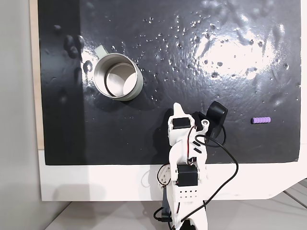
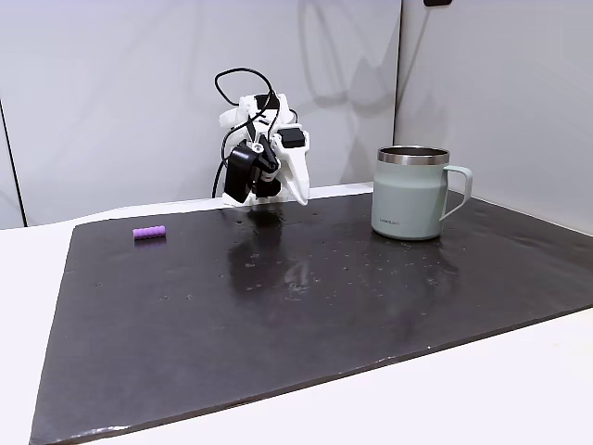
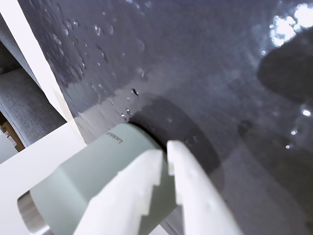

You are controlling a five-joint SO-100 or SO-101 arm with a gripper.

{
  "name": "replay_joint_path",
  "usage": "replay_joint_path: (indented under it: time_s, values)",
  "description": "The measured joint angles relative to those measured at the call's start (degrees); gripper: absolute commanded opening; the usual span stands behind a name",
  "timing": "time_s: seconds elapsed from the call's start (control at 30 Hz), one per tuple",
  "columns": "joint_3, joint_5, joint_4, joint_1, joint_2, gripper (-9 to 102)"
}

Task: Grasp a pengrip and put it in the cup.

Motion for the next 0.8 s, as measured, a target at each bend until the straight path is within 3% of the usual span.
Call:
replay_joint_path:
  time_s: [0.8]
  values:
    - [-4.48,-6.15,1.76,-0.97,-0.09,0]
